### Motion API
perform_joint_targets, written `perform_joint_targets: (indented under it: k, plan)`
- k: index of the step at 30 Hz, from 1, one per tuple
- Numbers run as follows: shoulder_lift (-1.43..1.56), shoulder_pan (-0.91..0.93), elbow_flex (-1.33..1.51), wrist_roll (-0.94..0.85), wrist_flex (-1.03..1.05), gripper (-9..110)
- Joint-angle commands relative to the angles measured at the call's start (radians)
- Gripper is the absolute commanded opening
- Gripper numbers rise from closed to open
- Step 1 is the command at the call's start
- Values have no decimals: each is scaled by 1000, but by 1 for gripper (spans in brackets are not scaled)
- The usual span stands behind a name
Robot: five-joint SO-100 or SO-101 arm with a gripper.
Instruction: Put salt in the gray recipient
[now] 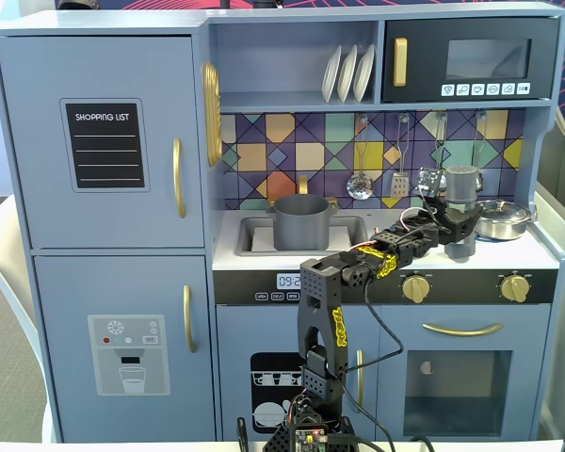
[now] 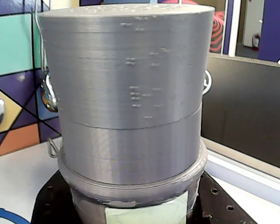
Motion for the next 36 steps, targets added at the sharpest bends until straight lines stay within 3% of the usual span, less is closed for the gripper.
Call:
perform_joint_targets:
  k: [1,15,18,22,26,28,30,34,36]
  plan:
    - [-2,-21,-18,44,-58,0]
    - [-14,-5,-26,29,3,1]
    - [-6,6,-25,55,18,27]
    - [9,18,-23,63,48,52]
    - [77,21,-8,29,115,61]
    - [178,23,38,20,183,59]
    - [353,20,106,3,345,48]
    - [752,-57,210,9,884,13]
    - [928,-143,267,-12,1155,4]
